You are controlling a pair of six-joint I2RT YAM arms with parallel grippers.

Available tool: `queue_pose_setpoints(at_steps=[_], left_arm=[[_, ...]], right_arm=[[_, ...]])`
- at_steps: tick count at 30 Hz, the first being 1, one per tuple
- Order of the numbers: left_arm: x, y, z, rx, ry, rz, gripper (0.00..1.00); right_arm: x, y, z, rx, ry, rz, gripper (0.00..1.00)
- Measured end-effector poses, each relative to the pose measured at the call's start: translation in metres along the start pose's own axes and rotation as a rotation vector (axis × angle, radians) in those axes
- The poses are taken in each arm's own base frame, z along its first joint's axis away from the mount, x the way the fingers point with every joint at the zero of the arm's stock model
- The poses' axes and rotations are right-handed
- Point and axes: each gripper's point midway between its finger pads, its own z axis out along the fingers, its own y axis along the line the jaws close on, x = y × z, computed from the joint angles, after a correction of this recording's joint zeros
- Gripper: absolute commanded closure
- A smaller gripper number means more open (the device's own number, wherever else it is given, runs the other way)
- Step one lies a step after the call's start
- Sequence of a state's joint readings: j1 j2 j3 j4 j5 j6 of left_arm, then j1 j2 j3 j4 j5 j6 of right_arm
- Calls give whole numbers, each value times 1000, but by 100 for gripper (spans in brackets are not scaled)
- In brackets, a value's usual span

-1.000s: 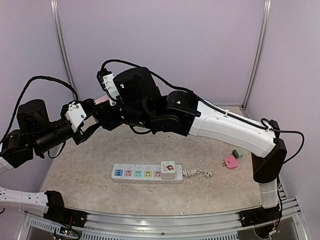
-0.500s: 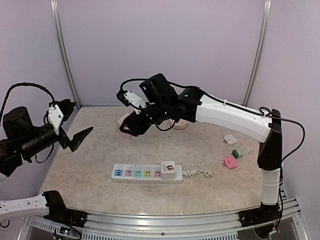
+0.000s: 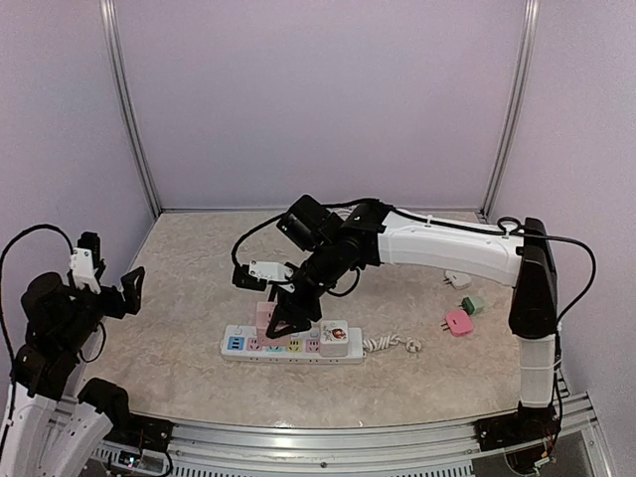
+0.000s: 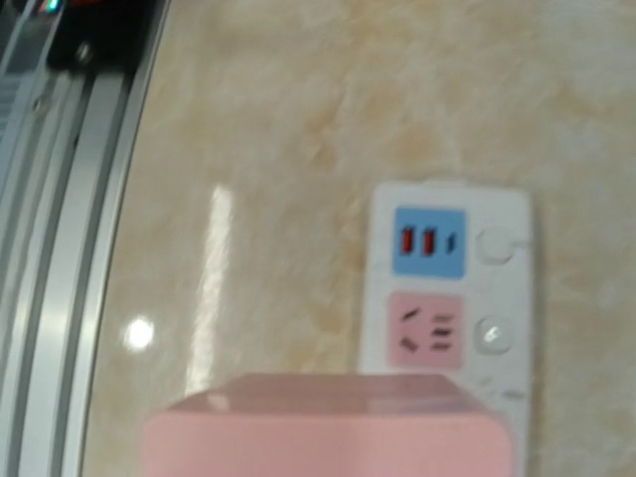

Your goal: Insert the plug

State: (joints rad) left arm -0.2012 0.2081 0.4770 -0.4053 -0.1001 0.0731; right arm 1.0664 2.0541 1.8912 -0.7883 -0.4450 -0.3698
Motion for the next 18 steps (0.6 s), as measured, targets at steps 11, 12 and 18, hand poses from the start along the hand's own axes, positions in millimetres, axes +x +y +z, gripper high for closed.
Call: queue_pose_setpoints(at_steps=[11, 12, 18], left_arm=[[35, 27, 5, -116, 4, -178, 1], [34, 28, 4, -119, -3, -183, 1], [31, 40, 3, -168, -27, -205, 1]], right_arm=[[55, 1, 25, -3, 124, -7, 100], [56, 0, 26, 4, 125, -9, 100], [61, -12, 31, 41, 113, -4, 100]])
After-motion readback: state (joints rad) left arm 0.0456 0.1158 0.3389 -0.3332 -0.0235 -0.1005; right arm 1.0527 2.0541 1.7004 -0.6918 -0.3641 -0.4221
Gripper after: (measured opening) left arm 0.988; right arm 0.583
